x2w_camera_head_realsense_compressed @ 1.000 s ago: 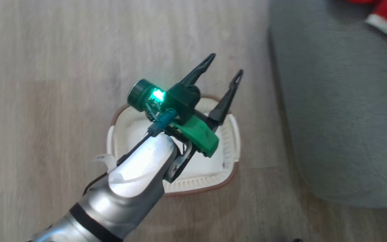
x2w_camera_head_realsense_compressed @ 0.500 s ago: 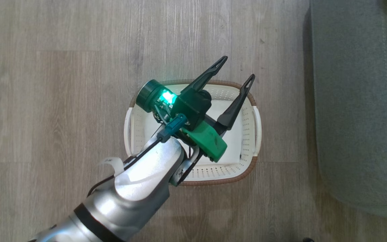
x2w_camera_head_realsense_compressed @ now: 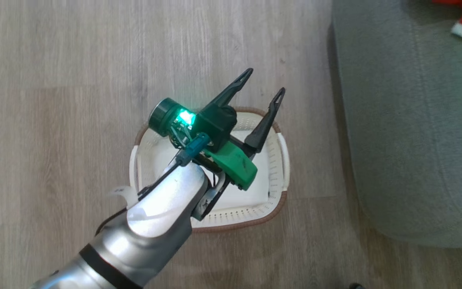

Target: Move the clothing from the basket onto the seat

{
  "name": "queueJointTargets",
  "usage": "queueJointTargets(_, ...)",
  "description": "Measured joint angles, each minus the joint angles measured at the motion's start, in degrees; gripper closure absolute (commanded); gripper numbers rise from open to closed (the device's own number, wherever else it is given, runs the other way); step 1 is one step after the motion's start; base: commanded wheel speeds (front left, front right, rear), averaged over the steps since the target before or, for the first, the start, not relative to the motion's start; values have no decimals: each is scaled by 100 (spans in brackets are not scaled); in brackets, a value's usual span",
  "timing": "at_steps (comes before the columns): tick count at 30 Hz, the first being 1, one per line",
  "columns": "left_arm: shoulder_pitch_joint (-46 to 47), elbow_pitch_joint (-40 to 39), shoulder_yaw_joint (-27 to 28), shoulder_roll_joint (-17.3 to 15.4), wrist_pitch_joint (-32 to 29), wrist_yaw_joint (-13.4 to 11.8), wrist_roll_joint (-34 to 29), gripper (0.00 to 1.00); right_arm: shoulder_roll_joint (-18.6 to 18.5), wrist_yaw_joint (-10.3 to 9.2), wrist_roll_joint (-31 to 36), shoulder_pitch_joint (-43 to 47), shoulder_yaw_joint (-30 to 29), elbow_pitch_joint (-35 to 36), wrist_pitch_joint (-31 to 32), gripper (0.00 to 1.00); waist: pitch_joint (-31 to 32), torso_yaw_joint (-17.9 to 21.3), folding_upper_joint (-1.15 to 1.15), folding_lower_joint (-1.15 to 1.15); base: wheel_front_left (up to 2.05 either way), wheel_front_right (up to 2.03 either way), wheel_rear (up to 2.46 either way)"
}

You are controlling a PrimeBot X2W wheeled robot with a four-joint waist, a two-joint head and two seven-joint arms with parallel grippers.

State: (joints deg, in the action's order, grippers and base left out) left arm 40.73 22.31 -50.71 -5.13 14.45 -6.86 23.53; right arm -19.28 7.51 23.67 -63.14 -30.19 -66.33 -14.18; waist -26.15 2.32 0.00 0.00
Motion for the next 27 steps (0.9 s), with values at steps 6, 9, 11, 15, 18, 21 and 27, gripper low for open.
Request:
queueJointTargets(6, -80, 4, 137, -29, 0, -19, 145, 0, 225, 0, -535, 273, 656, 225, -29, 0, 344, 217, 0, 0, 0, 0, 0)
queueJointTargets(9, -259, 9, 169, -38, 0, -19, 215, 0, 278, 0, -901, 578, 1029, 448, -29, 0, 559, 304, 0, 0, 0, 0, 0)
queueJointTargets(11, -375, 9, 225, -42, 0, -21, 254, 0, 279, 0, -1134, 793, 1289, 589, -29, 0, 715, 349, 0, 0, 0, 0, 0)
queueJointTargets(15, -549, 2, 405, -70, 0, -74, 333, 0, 279, 0, -1567, 1099, 1823, 891, -29, 0, 1042, 412, 0, 0, 0, 0, 0)
queueJointTargets(18, -750, -2, 558, -93, 0, -79, 390, 0, 277, 0, -1846, 1287, 2146, 1127, -29, 0, 1311, 426, 0, 0, 0, 0, 0)
queueJointTargets(21, -1020, 1, 708, -127, -1, -156, 405, 0, 278, 0, -2112, 1539, 2396, 1316, -29, 0, 1585, 407, 0, 0, 0, 0, 0)
queueJointTargets(27, -1560, -25, 1094, -216, -1, -357, 407, 0, 375, 0, -2555, 2130, 2700, 1719, -29, 0, 2093, 283, 0, 0, 0, 0, 0)
